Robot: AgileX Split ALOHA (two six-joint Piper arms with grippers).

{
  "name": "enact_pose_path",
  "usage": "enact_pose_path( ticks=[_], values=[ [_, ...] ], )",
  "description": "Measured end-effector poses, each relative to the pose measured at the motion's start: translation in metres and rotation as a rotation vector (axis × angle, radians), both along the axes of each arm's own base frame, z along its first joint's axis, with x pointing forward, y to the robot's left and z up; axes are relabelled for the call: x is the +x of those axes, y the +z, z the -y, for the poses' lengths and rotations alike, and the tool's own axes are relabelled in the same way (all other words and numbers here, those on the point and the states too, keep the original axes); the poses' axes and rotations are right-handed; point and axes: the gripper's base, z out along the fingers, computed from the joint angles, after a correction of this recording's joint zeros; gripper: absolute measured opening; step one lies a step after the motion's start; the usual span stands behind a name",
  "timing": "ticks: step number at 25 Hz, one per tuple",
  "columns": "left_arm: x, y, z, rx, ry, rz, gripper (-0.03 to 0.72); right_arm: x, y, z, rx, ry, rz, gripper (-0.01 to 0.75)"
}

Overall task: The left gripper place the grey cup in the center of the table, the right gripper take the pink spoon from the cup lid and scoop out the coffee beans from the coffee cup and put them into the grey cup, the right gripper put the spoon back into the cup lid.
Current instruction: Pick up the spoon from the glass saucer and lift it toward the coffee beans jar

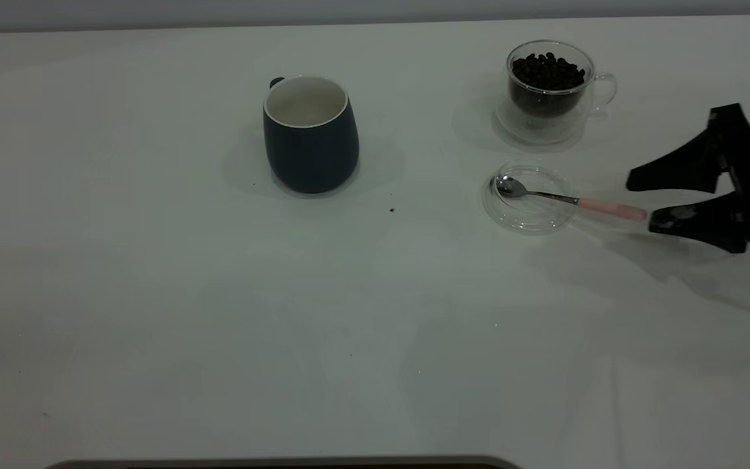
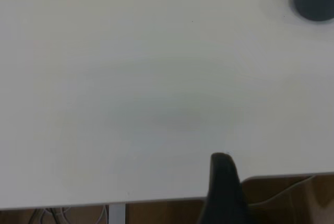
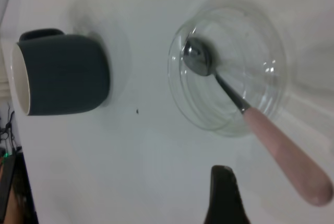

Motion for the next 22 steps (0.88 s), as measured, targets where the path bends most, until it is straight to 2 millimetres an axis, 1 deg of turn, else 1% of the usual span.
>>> enact_pose_path(
  ticks=[5, 16, 22],
  values=[
    [0.0, 0.0, 0.0, 0.0, 0.0, 0.0, 0.586, -0.001, -0.013, -0.005, 0.013, 0.011, -0.031, 0.556],
    [0.0, 0.0, 0.0, 0.001, -0.001, 0.0, 0.586, 0.012, -0.02, -0.022, 0.062, 0.054, -0.01, 0.556],
    [0.0, 0.0, 0.0, 0.001, -0.001, 0.0, 0.586, 0.016, -0.023, -0.022, 0.071, 0.046, -0.018, 0.556]
  ],
)
